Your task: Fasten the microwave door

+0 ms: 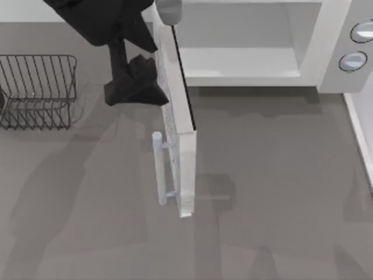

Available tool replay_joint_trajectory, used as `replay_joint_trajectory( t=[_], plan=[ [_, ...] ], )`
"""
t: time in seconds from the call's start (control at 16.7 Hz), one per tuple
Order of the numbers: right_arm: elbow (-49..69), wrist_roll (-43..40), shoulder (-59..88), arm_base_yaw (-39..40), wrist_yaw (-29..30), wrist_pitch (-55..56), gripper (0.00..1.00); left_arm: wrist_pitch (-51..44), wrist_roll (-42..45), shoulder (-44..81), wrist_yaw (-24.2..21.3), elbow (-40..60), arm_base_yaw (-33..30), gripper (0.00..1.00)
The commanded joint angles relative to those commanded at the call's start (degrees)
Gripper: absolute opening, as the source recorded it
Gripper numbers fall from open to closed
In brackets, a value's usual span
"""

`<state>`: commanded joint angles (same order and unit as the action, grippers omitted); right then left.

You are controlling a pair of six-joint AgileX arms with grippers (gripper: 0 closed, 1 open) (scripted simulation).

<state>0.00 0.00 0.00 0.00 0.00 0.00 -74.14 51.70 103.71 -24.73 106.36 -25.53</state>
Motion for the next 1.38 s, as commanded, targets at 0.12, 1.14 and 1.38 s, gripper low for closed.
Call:
replay_joint_trajectory(
  t=[0.12,1.14,1.38],
  plan=[
    [0.0,0.0,0.0,0.0,0.0,0.0,1.0,4.76,-1.34,-0.06,0.41,-4.18,-1.3,1.0],
    [0.0,0.0,0.0,0.0,0.0,0.0,1.0,7.67,-2.32,-0.13,0.73,-7.04,-2.25,0.17],
    [0.0,0.0,0.0,0.0,0.0,0.0,1.0,7.67,-2.32,-0.13,0.73,-7.04,-2.25,0.0]
  ],
)
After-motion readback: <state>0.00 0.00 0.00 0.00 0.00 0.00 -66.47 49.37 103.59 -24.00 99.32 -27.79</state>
